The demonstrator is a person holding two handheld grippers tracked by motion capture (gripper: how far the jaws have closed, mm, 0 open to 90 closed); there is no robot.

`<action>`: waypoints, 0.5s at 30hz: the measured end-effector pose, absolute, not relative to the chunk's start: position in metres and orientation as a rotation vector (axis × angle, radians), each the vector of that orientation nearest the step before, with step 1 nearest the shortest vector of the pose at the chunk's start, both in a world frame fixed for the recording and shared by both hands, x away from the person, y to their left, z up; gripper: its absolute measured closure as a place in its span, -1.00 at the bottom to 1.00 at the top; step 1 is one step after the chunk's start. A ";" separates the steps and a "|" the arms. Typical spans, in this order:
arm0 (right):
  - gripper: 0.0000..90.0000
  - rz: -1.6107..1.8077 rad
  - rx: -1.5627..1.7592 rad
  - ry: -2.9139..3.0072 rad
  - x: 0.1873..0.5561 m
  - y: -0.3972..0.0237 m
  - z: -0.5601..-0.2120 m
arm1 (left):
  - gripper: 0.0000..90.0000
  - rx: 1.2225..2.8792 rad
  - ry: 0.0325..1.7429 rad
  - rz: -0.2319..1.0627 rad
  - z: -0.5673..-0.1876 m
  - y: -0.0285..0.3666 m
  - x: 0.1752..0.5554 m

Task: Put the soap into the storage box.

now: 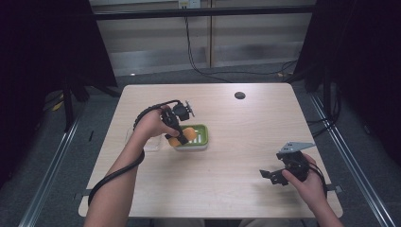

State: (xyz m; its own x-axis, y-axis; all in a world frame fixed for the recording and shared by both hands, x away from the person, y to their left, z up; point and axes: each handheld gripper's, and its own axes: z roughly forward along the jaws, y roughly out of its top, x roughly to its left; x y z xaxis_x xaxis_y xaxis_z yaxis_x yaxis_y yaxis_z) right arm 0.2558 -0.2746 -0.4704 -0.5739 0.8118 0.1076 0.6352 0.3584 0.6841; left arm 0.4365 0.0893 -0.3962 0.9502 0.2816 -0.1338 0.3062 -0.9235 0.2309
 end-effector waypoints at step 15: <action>-0.94 1.023 1.292 2.373 0.256 -0.275 -0.470 | 0.11 2.819 0.482 -0.101 -0.402 0.083 0.444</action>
